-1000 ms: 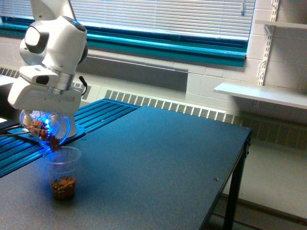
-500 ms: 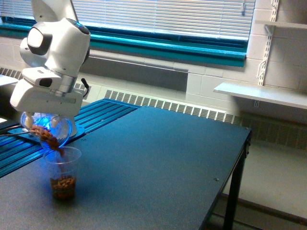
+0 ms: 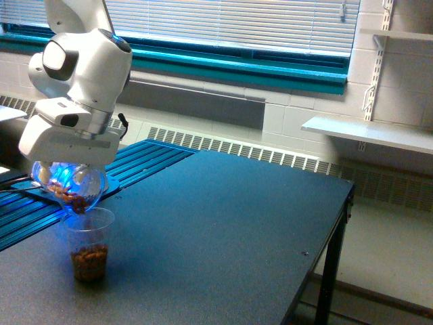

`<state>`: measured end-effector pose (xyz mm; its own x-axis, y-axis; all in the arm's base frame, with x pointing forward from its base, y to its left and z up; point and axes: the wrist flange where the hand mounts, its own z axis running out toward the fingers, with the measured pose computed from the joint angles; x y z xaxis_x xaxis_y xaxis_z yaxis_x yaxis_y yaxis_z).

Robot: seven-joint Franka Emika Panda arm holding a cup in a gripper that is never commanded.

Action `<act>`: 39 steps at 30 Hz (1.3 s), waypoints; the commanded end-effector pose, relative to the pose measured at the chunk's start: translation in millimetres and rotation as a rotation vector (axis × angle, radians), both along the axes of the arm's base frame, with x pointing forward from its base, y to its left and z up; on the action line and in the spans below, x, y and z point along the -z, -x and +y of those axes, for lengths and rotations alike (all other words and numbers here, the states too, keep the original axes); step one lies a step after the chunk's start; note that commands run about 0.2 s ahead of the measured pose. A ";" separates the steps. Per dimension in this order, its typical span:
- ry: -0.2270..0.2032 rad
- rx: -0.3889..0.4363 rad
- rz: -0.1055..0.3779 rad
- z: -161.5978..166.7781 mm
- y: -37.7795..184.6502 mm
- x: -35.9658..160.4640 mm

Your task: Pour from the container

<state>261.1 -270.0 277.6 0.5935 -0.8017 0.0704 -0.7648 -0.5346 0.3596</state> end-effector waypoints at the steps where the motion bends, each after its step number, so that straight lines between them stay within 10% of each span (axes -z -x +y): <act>1: -0.006 -0.028 0.012 1.7 -5.2 -1.0; 39: -0.012 -0.035 0.029 1.0 -1.3 0.8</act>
<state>261.9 -268.7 274.5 0.6148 -0.7874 0.0452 -0.7411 -0.5572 0.3746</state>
